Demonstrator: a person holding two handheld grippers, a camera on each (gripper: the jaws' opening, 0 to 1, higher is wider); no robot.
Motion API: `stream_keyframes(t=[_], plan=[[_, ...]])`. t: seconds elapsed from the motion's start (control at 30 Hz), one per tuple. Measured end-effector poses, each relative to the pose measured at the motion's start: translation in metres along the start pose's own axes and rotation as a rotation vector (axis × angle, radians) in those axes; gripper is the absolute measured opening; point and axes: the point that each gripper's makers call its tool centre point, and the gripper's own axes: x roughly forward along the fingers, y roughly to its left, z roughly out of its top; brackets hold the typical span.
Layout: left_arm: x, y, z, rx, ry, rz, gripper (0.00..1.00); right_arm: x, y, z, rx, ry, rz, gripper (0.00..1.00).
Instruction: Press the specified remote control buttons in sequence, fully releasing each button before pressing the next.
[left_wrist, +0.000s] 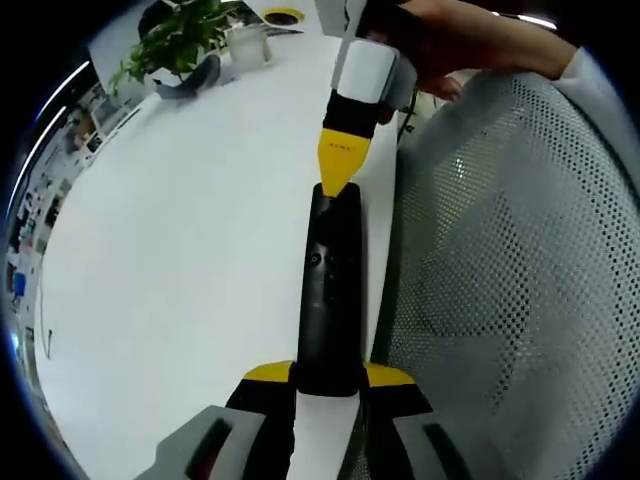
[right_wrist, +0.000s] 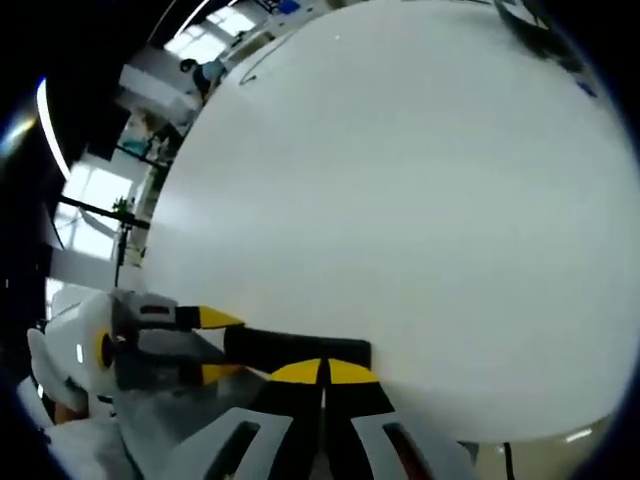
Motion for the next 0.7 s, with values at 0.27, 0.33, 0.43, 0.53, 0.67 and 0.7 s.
stream_keyframes(t=[0.27, 0.33, 0.43, 0.53, 0.67, 0.7], plan=[[0.0003, 0.0007, 0.0008, -0.003, -0.001, -0.001, 0.24, 0.0015, -0.0049, -0.0023, -0.008, 0.018, -0.027, 0.00], [0.0004, 0.0008, 0.0009, -0.004, -0.002, -0.001, 0.24, 0.0012, -0.0046, -0.0030, -0.010, 0.022, -0.030, 0.00], [0.0004, 0.0009, 0.0011, -0.005, -0.003, -0.001, 0.24, 0.0012, -0.0051, -0.0028, -0.008, 0.022, -0.031, 0.00], [0.0003, 0.0006, 0.0013, -0.004, -0.003, 0.000, 0.24, 0.0015, -0.0064, -0.0023, 0.009, 0.022, -0.025, 0.00], [0.0005, 0.0007, 0.0016, 0.000, 0.001, -0.002, 0.24, 0.0010, -0.0060, -0.0026, 0.027, 0.021, -0.020, 0.00], [0.0006, 0.0007, 0.0016, 0.002, 0.003, -0.002, 0.24, 0.0013, -0.0061, -0.0026, 0.028, 0.021, -0.020, 0.00]])
